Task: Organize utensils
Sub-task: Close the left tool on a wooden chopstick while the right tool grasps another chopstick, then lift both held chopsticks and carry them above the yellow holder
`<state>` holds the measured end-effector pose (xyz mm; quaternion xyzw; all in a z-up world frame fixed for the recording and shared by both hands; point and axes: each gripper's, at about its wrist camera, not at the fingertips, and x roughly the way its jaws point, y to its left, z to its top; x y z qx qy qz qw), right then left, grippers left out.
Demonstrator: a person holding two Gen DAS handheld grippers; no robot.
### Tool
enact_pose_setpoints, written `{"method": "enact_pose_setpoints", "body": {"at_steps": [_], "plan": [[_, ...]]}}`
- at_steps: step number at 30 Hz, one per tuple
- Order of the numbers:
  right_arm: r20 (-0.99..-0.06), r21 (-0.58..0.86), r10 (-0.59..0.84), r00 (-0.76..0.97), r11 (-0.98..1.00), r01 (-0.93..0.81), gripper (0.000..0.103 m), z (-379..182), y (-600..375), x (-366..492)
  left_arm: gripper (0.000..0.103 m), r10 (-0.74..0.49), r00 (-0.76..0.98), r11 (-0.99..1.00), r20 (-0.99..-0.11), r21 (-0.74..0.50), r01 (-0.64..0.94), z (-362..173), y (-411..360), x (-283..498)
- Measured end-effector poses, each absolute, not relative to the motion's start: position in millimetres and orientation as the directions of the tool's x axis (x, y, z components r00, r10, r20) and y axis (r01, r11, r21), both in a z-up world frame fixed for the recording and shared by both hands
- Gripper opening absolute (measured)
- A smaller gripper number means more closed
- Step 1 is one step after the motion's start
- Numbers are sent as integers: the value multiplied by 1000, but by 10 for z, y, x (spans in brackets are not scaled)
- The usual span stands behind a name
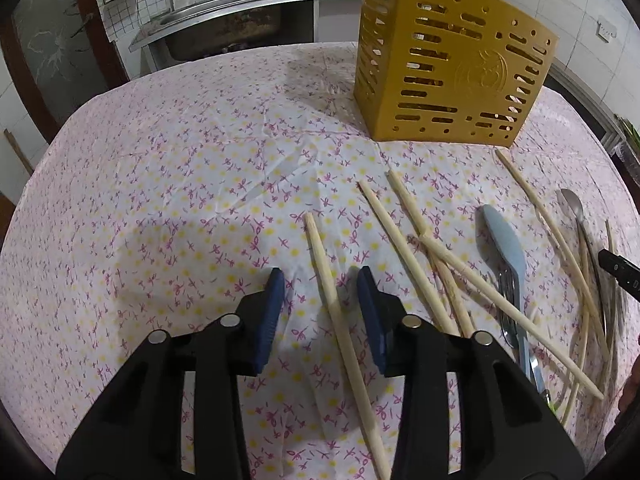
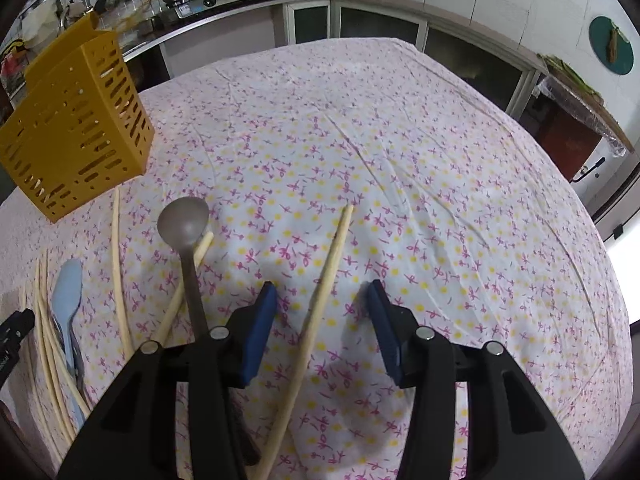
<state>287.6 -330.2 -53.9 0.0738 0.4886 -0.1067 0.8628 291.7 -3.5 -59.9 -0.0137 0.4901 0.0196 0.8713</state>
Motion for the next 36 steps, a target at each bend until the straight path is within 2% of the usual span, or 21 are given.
{"method": "enact_pose_setpoints", "body": {"at_steps": [1,3,4,5,8,14,23,36], "plan": [[-859,30,-104,501,967,253,46,-534,-3302,2885,26,23,519,999,-854,-3,-50,-598,-42,2933],[-861,40,-92,500,968,247,41,-527,-3326,2888,21,23,517,999,-856,-3,-50,-597,-51,2943],[-862,45,-87,499,968,247,35,-513,-3322,2896,18,22,516,999,-857,-4,-50,-596,-61,2957],[-862,51,-82,500,968,247,24,-518,-3365,2905,16,25,515,999,-857,1,-46,-592,-73,2961],[-868,83,-50,494,966,245,12,-504,-3384,2914,8,27,508,999,-861,14,-29,-578,-109,3021],[-863,168,18,504,953,253,6,-480,-3471,2875,6,-29,490,999,-871,-45,-22,-554,-21,3078],[-817,197,39,576,957,215,6,-232,-3408,2778,4,-127,504,989,-854,-148,-1,-415,110,2995],[-708,309,193,679,950,53,6,167,-3151,2631,4,-249,609,966,-753,-242,95,124,133,2675]]}}
